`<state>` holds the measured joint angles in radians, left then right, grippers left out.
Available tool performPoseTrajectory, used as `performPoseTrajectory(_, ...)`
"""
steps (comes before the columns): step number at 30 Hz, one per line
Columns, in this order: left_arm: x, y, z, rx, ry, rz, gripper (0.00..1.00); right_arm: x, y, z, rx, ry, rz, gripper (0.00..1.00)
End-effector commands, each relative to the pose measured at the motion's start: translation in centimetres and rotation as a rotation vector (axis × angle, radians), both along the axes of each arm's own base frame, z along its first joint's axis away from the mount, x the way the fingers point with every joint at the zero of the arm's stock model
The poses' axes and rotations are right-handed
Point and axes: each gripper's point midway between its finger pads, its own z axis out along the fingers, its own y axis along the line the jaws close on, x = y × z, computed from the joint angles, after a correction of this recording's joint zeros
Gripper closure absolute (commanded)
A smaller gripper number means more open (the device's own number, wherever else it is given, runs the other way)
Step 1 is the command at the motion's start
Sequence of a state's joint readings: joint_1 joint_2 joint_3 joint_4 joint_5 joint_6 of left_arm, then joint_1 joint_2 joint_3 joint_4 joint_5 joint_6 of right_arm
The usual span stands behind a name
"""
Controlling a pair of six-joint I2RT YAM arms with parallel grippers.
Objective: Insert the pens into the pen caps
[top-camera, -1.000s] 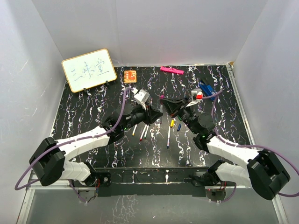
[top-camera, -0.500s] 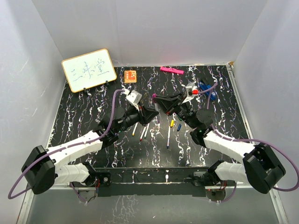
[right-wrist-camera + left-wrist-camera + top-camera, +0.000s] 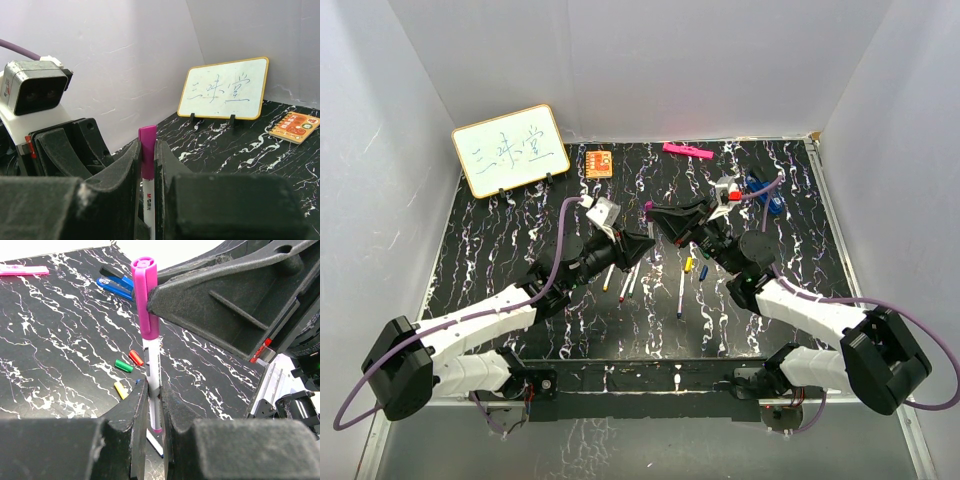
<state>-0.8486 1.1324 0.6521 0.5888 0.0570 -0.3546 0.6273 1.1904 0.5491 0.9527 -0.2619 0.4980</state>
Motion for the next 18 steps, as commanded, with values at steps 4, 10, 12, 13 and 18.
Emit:
performPoseTrajectory(4,0.5,2.5,12.7,-0.292,-0.293,0.098,1.00,-1.3,1.6,-8.3,-0.197,0.201,0.111,1.00)
performPoseTrajectory(10,0.6,2.8,13.7,-0.317,-0.318,0.109,1.00,-1.8,1.4,-9.9,-0.232,0.228,0.121,1.00)
performPoseTrajectory(12,0.5,2.9,14.2,-0.332,-0.326,0.105,1.00,-2.0,1.4,-10.6,-0.243,0.240,0.126,1.00)
performPoseTrajectory(13,0.3,2.8,14.5,-0.344,-0.331,0.097,1.00,-2.0,1.4,-11.0,-0.250,0.246,0.127,1.00)
performPoseTrajectory(18,-0.1,2.9,15.8,-0.389,-0.341,0.076,1.00,-2.7,1.5,-12.2,-0.267,0.251,0.163,1.00)
